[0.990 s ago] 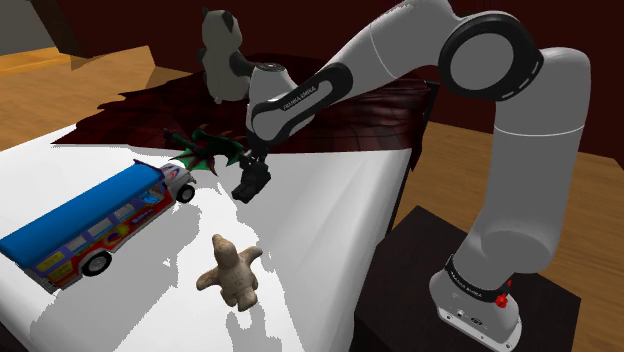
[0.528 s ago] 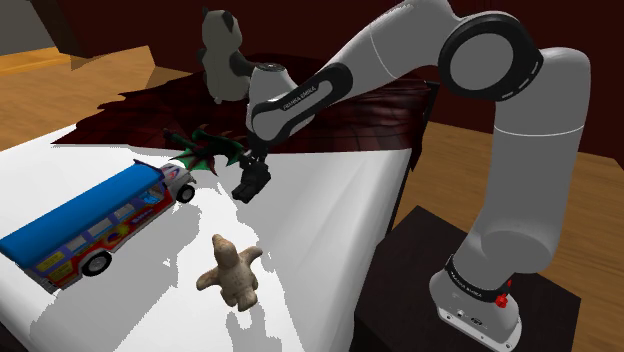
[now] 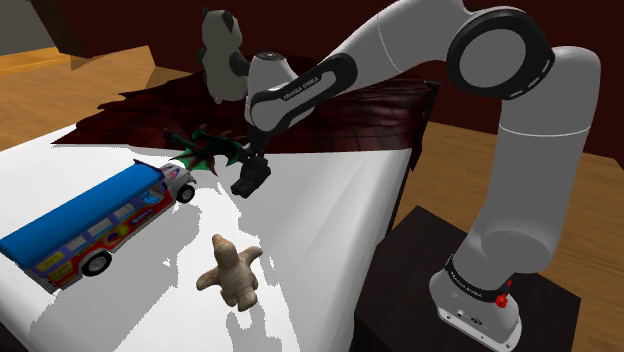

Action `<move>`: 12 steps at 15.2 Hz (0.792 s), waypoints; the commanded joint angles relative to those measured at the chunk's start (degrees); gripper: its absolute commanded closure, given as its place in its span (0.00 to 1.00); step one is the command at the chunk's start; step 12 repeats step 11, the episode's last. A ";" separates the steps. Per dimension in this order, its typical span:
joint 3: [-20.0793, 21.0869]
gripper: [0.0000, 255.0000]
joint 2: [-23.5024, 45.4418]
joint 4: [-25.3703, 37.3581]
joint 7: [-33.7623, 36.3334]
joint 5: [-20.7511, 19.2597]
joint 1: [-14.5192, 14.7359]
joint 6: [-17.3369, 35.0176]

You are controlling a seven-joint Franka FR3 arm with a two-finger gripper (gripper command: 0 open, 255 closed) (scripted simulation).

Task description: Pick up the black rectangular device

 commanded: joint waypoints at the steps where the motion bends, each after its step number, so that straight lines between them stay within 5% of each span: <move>1: 0.04 1.00 -0.66 0.87 -0.06 0.13 -0.08 -1.51; 12: 0.19 1.00 -3.21 3.91 -0.10 0.54 -0.24 -7.07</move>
